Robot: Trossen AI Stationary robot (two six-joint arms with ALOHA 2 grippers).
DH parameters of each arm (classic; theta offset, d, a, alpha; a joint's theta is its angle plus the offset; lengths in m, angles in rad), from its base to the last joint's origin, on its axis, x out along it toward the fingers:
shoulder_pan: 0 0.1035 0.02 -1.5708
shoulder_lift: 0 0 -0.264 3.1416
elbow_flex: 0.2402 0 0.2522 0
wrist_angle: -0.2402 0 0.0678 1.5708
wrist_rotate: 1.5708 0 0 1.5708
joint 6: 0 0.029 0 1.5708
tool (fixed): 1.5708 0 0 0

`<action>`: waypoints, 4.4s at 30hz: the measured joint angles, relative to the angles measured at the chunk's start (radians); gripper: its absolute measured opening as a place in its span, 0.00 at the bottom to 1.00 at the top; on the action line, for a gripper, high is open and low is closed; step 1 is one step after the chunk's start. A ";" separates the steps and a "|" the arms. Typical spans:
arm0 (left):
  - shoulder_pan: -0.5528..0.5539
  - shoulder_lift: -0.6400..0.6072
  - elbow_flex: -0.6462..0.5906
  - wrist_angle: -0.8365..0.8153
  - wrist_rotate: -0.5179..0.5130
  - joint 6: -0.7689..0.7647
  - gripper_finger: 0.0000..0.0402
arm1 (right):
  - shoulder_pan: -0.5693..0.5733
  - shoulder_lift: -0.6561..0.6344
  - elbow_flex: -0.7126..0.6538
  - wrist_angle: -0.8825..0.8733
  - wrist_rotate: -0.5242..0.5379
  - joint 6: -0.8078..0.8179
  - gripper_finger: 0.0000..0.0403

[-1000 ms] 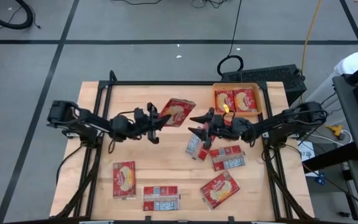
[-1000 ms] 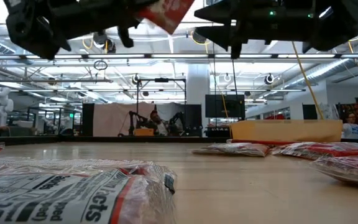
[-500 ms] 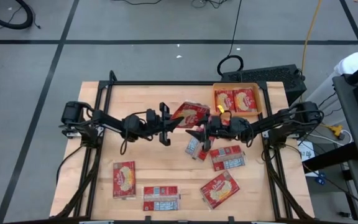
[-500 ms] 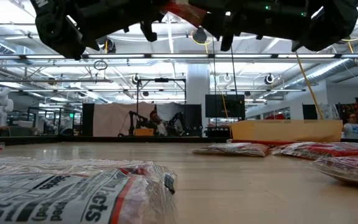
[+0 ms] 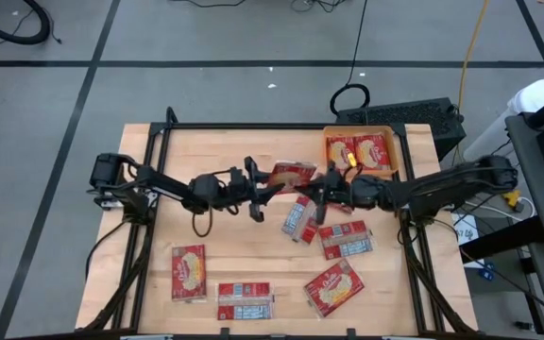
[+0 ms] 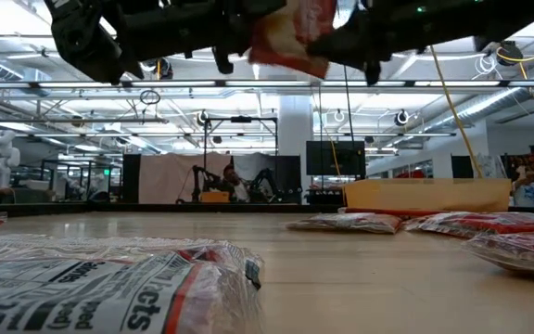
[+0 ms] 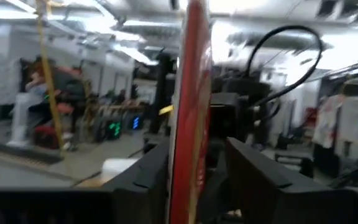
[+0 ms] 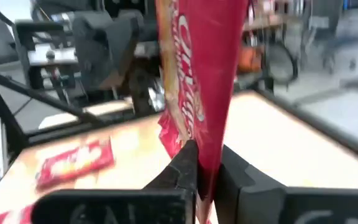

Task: Sort popcorn bags into baskets
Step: Put the red popcorn bag into the orange bin

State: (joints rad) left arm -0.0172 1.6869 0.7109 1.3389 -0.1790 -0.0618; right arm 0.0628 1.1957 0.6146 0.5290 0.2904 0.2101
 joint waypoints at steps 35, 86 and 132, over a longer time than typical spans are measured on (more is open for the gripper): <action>-0.120 -0.035 0.000 -0.535 -0.028 -0.127 0.52 | -0.803 -0.274 0.096 -1.056 -0.285 0.066 0.02; -0.180 -0.034 0.000 -0.631 -0.032 -0.163 0.52 | -0.723 -0.126 0.093 -0.934 -0.054 0.046 0.35; -0.196 -0.034 0.000 -0.721 -0.035 -0.182 0.52 | -0.610 -0.002 0.026 -0.642 -0.049 -0.017 0.03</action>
State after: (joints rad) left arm -0.2137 1.6531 0.7113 0.6181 -0.2136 -0.2435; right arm -0.5473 1.1937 0.6403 -0.1128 0.2416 0.1926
